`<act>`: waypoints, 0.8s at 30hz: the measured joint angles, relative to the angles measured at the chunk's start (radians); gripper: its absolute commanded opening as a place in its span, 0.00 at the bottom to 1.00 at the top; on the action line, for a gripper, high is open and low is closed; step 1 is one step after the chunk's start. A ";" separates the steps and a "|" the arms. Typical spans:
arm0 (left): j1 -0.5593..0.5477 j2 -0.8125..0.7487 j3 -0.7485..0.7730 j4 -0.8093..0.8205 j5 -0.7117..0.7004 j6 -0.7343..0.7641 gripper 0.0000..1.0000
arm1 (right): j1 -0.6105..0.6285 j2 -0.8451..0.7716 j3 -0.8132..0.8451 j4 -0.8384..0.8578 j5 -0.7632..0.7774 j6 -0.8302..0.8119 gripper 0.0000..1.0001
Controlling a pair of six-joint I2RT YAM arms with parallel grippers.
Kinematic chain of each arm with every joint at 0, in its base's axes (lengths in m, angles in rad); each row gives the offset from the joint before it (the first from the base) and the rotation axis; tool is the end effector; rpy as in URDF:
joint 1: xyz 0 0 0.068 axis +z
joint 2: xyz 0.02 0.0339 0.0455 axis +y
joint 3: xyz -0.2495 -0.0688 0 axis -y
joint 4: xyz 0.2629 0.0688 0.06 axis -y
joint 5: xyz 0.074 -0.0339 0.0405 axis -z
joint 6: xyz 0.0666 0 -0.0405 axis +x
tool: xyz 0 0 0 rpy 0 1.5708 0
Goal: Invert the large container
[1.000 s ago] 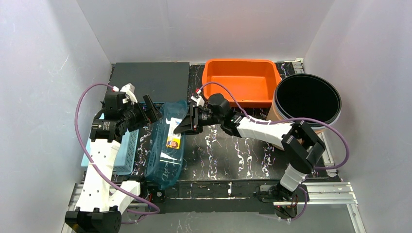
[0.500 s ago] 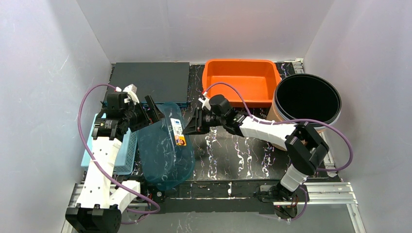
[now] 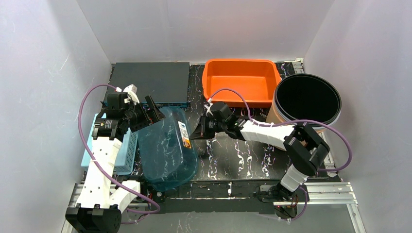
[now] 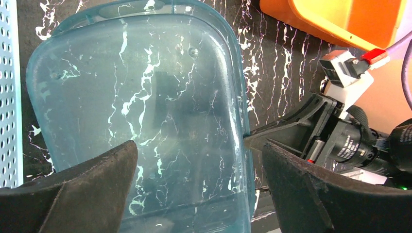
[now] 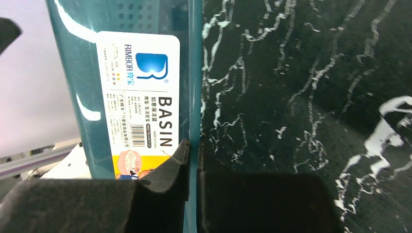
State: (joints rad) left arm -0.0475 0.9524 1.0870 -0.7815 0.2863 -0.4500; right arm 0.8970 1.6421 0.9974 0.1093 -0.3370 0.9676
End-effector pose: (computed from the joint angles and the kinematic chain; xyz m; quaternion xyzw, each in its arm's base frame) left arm 0.2367 -0.0301 0.3284 -0.1148 0.8809 -0.2324 0.3961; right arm 0.2334 0.3276 0.1825 -0.0527 0.8590 0.4786 0.1737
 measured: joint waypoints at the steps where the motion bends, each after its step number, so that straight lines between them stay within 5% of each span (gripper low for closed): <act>1: 0.000 0.000 0.000 0.000 0.000 0.000 0.98 | 0.000 -0.005 -0.012 -0.002 0.018 0.000 0.01; 12: 0.000 -0.016 0.000 -0.002 -0.002 0.000 0.98 | -0.101 -0.108 -0.209 0.020 0.128 0.099 0.01; 24: 0.000 -0.018 0.000 -0.002 -0.002 -0.011 0.98 | -0.058 0.089 -0.080 0.014 0.079 0.060 0.01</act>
State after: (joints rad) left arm -0.0475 0.9340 1.0870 -0.7830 0.2848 -0.4610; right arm 0.8387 1.7309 0.9176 0.1230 -0.2584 1.0279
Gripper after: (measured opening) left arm 0.980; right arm 0.116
